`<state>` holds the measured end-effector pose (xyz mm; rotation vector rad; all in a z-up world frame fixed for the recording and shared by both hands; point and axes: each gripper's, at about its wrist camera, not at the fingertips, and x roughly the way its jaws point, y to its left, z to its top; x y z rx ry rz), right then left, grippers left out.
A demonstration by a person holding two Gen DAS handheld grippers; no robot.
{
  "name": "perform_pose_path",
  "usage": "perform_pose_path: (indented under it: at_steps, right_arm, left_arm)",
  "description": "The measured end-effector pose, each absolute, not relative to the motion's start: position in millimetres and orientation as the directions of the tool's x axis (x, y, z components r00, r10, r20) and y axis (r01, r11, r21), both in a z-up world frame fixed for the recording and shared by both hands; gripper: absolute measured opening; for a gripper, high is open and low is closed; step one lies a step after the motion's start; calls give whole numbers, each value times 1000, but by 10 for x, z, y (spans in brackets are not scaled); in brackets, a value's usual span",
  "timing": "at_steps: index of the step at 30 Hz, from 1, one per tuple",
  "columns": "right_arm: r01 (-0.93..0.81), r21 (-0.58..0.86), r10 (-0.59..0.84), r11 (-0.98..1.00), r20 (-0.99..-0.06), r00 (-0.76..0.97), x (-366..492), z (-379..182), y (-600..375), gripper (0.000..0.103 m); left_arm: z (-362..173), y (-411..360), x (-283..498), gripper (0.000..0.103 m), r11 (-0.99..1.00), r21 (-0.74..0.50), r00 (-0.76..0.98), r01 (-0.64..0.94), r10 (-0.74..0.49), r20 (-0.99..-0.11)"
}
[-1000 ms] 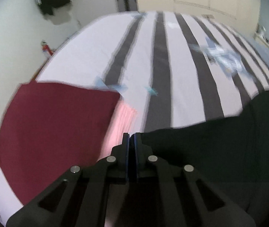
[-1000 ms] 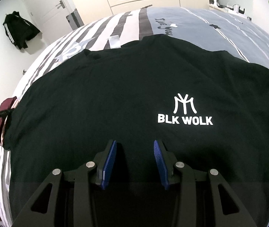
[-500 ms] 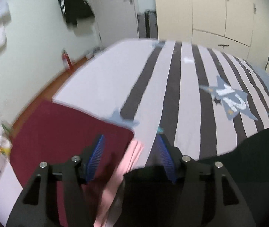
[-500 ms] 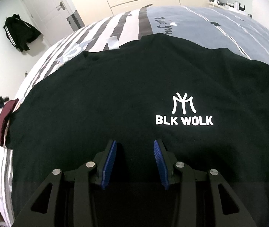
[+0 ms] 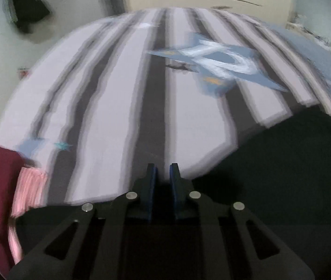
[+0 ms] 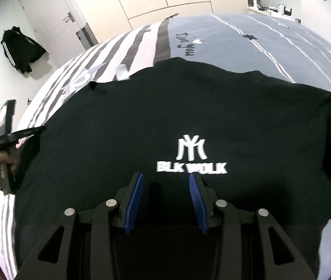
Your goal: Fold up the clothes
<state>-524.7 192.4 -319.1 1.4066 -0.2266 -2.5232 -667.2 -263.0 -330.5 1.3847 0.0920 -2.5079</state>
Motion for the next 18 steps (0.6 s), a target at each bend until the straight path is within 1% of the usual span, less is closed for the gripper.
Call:
perform_pose_path:
  at_steps: [2,3,6,8,10,11,13,15,17,18]
  right_arm:
    - [122,253,-279,-960,-812,-513,-5250,-3180,2022,38]
    - [112,254,-274,-961,-808,-521,-5240,-3160,2091,38]
    - [79,249,-250,-965,-799,-547,-5208,-3079,2316,38]
    - [48,236,-220,-971,-790,-572,-5181,-3008,2513,38]
    - [6,214,-175,-977,-781,-600,-5151,-2925,2756,38]
    - [-19,202,-148,-979,-776,-613,-5139,-2883,2893,41]
    - [-88,181,-85,-980,-767,-636,-5143,-2816,3216,49]
    - [-156,167,-28,-974,-765,-643,-5158,-2781,3516,50]
    - [-228,164,19,-960,-772,-635,-5220,-2782,3851,60]
    - [-245,161,30,-956,-777,-628,-5268,-2800,3960,63]
  left_arm:
    - [-3201,-2827,-6682,12,-929,36,-507,369,-233,-830]
    - [-3135,-2848,-6672,12,-925,22,-517,379,-231,-824]
    - [-2893,-2616,-6564,12,-964,7,-570,264,-162,-806]
    - [-2779,-2406,-6379,12,-985,-19,-586,171,-86,-805]
    - [-2742,-2176,-6196,19,-994,-54,-575,94,-10,-818]
    - [-2734,-2063,-6077,19,-995,-80,-568,65,29,-823]
    - [-2769,-1875,-5859,19,-990,-129,-555,57,76,-829]
    - [-2887,-1699,-5787,19,-985,-162,-527,62,105,-843]
    - [-3009,-1592,-5717,19,-982,-171,-500,74,112,-859]
    - [-3071,-1552,-5682,19,-982,-172,-486,81,112,-867]
